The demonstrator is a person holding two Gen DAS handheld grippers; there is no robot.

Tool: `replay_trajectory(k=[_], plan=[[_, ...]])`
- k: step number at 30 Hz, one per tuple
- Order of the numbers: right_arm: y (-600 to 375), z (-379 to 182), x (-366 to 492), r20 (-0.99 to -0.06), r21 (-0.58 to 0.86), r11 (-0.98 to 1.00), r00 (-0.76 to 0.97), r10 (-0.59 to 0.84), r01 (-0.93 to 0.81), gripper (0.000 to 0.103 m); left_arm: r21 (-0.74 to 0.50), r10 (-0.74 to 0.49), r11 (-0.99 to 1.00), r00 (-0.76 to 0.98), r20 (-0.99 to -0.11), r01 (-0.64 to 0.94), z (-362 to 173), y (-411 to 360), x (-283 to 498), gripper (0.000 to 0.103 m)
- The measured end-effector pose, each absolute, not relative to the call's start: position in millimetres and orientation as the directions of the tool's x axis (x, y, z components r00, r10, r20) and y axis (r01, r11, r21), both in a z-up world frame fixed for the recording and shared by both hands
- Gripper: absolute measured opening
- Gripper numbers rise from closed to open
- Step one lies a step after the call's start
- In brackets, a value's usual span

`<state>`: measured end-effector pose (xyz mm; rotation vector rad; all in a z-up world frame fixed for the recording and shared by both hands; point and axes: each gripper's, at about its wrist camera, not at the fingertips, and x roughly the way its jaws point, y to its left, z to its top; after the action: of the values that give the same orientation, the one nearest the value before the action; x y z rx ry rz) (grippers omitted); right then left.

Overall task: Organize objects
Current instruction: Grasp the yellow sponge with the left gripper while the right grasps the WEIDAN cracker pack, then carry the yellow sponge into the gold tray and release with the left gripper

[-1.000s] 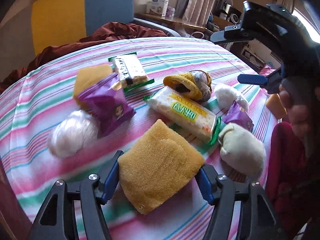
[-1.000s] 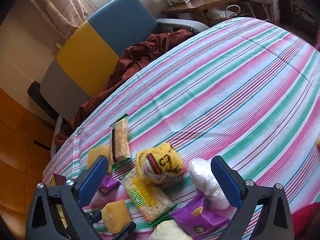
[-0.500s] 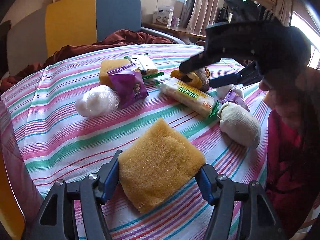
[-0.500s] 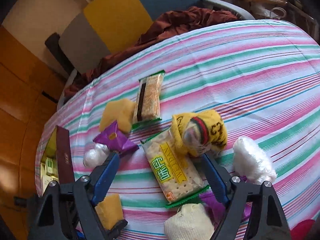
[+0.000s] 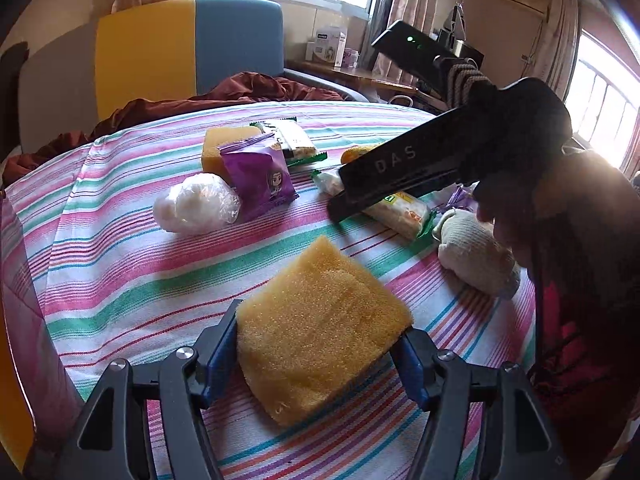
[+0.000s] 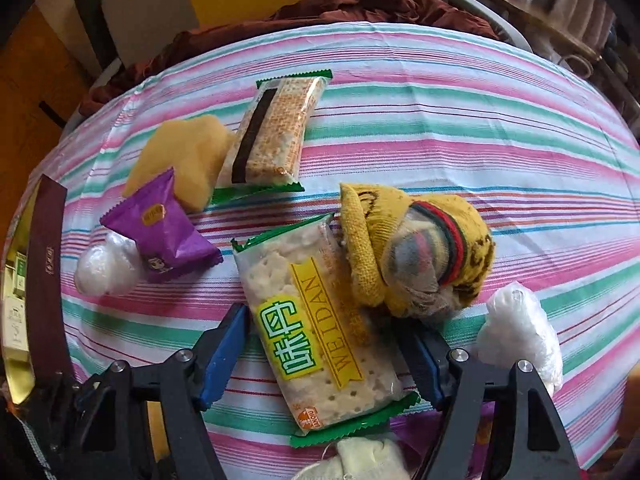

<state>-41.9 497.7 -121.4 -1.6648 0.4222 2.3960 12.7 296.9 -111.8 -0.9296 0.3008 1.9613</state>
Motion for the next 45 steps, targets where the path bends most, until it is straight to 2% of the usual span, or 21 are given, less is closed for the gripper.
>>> replay_trajectory(k=[3, 7, 8, 11, 37, 41, 45], plan=[[487, -127, -46, -0.942, 0.1, -0.96, -0.335, -0.008, -0.26, 0.101, -0.155, 0.641, -0.55, -0.296, -0.708, -0.82, -112, 296, 12, 0.07], [486, -125, -42, -0.944, 0.074, -0.963, -0.33, 0.016, -0.26, 0.097, -0.16, 0.647, -0.549, -0.296, -0.703, -0.82, -112, 295, 12, 0.07], [485, -122, -40, -0.941, 0.066, -0.963, -0.337, 0.026, -0.259, 0.089, -0.159, 0.648, -0.548, -0.297, -0.701, -0.821, -112, 293, 14, 0.07], [483, -113, -33, -0.926, 0.066, -0.968, -0.377, 0.03, -0.241, 0.048, -0.152, 0.647, -0.548, -0.302, -0.7, -0.822, -113, 294, 15, 0.07], [469, -119, -40, -0.921, -0.011, -0.985, -0.381, 0.078, -0.174, 0.049, -0.113, 0.627, -0.551, -0.321, -0.71, -0.827, -112, 297, 18, 0.068], [469, -120, -40, -0.917, -0.02, -0.987, -0.39, 0.083, -0.162, 0.049, -0.162, 0.617, -0.564, -0.283, -0.734, -0.81, -101, 290, 15, 0.066], [467, -120, -41, -0.915, -0.027, -0.987, -0.393, 0.088, -0.158, 0.049, -0.183, 0.657, -0.559, -0.298, -0.692, -0.809, -66, 266, 24, 0.066]])
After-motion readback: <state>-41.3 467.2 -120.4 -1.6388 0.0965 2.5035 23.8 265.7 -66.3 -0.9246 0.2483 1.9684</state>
